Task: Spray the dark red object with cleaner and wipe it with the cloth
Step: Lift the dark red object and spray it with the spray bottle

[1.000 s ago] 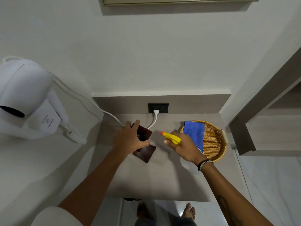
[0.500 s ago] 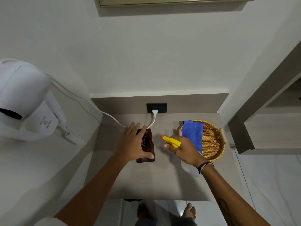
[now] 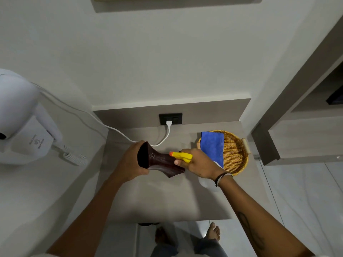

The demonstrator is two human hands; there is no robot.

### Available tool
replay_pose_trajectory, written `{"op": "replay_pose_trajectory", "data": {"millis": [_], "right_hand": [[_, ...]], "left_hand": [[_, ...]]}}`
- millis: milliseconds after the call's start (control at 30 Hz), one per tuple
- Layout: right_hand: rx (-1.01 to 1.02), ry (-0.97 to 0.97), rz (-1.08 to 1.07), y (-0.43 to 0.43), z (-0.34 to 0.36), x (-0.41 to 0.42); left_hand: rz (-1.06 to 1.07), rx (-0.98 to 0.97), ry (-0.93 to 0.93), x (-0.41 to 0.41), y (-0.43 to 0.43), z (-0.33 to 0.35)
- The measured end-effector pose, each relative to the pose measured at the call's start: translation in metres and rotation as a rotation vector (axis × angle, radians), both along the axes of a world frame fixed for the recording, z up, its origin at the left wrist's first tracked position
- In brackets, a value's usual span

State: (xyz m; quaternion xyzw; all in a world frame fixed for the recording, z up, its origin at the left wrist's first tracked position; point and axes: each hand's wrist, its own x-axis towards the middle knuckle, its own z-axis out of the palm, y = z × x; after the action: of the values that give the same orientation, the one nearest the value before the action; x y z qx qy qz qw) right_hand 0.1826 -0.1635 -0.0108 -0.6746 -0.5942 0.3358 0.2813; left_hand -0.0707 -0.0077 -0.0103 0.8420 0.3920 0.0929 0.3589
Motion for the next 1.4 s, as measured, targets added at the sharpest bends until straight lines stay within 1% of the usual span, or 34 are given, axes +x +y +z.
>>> {"op": "replay_pose_trajectory", "data": {"millis": [67, 167, 233, 300, 333, 433, 500, 633, 700, 867, 967, 1033, 1100, 1233, 1267, 1333, 1400], "right_hand": [[-0.008, -0.070, -0.006, 0.001, -0.001, -0.002], [0.018, -0.005, -0.057, 0.001, -0.003, 0.000], [0.011, 0.002, -0.014, 0.001, -0.003, 0.000], [-0.009, -0.037, 0.022, 0.000, -0.002, -0.001], [-0.017, -0.057, 0.015, 0.000, -0.001, -0.001], [-0.033, -0.016, -0.023, -0.001, -0.002, 0.000], [-0.038, -0.028, -0.027, -0.002, -0.001, -0.001], [0.050, -0.030, -0.160, -0.009, 0.002, 0.001], [0.089, -0.001, -0.215, -0.011, 0.003, 0.004], [0.112, 0.032, -0.259, -0.018, 0.008, 0.013], [0.121, 0.025, -0.246, -0.023, 0.009, 0.018], [0.128, 0.024, -0.246, -0.026, 0.009, 0.020], [0.125, 0.028, -0.248, -0.031, 0.007, 0.021], [0.096, 0.044, -0.231, -0.036, 0.004, 0.018], [0.090, 0.042, -0.222, -0.036, 0.003, 0.017], [0.087, 0.051, -0.205, -0.035, 0.001, 0.014], [0.085, 0.058, -0.207, -0.034, 0.000, 0.011]], "left_hand": [[-0.012, 0.006, 0.011, -0.001, 0.002, 0.000], [-0.027, 0.019, 0.016, 0.001, 0.003, 0.004], [-0.046, 0.035, 0.018, 0.004, 0.002, 0.008], [-0.066, 0.057, 0.037, 0.007, 0.001, 0.012], [-0.074, 0.075, 0.053, 0.009, 0.001, 0.013], [-0.101, 0.139, 0.116, 0.013, -0.001, 0.016], [-0.117, 0.176, 0.169, 0.016, -0.002, 0.017], [-0.123, 0.339, 0.279, 0.030, -0.009, 0.020], [-0.111, 0.385, 0.321, 0.043, -0.014, 0.023], [0.006, 0.397, 0.477, 0.073, -0.033, 0.028], [0.091, 0.323, 0.503, 0.079, -0.040, 0.027], [0.132, 0.239, 0.484, 0.076, -0.040, 0.028], [0.062, 0.220, 0.464, 0.070, -0.037, 0.028], [-0.376, 0.361, 0.450, 0.056, -0.025, 0.025], [-0.439, 0.391, 0.456, 0.054, -0.024, 0.024], [-0.471, 0.425, 0.459, 0.053, -0.024, 0.023], [-0.445, 0.455, 0.406, 0.054, -0.026, 0.021]]}}
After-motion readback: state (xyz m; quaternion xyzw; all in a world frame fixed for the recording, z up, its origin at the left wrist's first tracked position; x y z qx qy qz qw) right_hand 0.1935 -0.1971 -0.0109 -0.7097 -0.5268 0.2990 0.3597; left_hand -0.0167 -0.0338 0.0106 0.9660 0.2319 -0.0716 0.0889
